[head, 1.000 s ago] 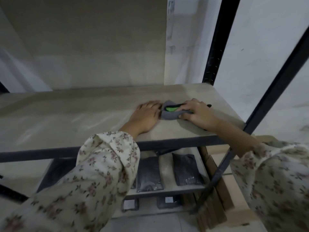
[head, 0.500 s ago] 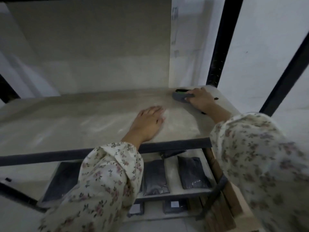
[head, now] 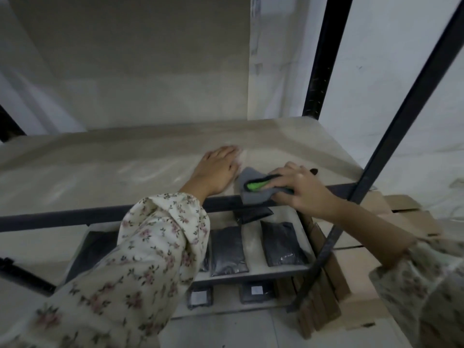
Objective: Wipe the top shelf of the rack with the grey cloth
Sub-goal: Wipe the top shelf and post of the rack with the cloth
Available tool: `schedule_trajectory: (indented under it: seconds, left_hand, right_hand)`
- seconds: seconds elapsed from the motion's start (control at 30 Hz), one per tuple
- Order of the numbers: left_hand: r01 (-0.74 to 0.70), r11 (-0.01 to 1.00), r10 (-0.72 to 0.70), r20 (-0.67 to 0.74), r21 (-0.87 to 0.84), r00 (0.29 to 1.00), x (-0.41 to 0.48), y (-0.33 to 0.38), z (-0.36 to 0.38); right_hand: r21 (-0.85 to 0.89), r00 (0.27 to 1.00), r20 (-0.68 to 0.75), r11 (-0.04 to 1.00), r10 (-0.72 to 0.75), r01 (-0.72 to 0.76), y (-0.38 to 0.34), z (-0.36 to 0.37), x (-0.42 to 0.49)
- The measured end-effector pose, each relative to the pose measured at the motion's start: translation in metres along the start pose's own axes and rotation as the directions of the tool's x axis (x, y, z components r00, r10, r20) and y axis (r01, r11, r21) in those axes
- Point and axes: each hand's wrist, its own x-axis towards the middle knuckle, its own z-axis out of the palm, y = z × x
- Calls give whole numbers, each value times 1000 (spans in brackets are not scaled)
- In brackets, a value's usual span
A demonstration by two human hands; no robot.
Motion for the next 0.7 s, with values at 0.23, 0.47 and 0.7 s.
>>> schedule_trajectory:
  seconds: [0.23,0.47,0.7]
  left_hand:
    - [3,1000,-3,0,-5,1000,1,1,-1]
    - [11,1000,-11,-8,-28,1000,5,-6,5]
    - [-8,999,7,-27,-39,1000,4,-4,4]
  right_hand:
    - [246,956,-127,942,265,-228,26,-41,49]
    - [-226,918,-148,891,369,-394,62,-10,76]
    - [16,999,18,999,-46,45,8,-9,0]
